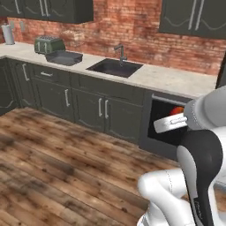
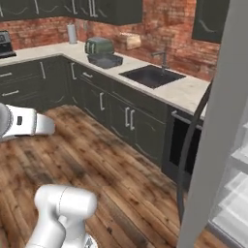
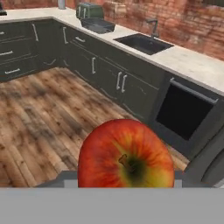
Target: Pick the peach and apple from the fridge and place them inside the tupperware on the counter.
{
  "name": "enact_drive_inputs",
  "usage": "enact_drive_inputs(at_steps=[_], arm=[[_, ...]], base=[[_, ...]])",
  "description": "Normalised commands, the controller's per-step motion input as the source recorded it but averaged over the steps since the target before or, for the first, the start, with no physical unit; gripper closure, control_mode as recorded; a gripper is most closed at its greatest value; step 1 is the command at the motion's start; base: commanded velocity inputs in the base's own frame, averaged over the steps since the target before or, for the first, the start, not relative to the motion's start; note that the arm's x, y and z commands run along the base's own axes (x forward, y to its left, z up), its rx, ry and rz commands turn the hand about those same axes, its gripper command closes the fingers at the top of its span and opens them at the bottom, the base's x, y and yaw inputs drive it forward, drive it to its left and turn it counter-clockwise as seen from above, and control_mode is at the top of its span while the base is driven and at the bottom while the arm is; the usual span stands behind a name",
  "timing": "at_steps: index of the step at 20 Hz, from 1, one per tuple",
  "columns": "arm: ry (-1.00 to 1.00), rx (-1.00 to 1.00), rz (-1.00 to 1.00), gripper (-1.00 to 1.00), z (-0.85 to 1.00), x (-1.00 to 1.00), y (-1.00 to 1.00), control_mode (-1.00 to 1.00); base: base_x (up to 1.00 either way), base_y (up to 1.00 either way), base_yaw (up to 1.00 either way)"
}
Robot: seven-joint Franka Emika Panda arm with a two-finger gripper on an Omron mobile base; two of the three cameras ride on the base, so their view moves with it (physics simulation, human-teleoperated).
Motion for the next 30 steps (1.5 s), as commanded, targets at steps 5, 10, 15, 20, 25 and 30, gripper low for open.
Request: enact_drive_inputs(at_steps=[5, 10, 15, 20, 25, 30], arm=[[0.0, 0.0, 0.0, 1.0, 0.0, 0.0, 0.0, 1.0], [0.0, 0.0, 0.0, 1.0, 0.0, 0.0, 0.0, 1.0], [0.0, 0.0, 0.0, 1.0, 0.0, 0.0, 0.0, 1.0], [0.0, 0.0, 0.0, 1.0, 0.0, 0.0, 0.0, 1.0], [0.0, 0.0, 0.0, 1.0, 0.0, 0.0, 0.0, 1.0], [0.0, 0.0, 0.0, 1.0, 0.0, 0.0, 0.0, 1.0]], base=[[0.75, 0.63, 0.19], [0.98, 0.16, -0.21], [1.0, 0.23, -0.28], [1.0, 0.67, -0.07], [1.0, 0.77, 0.0], [1.0, 0.69, -0.16]])
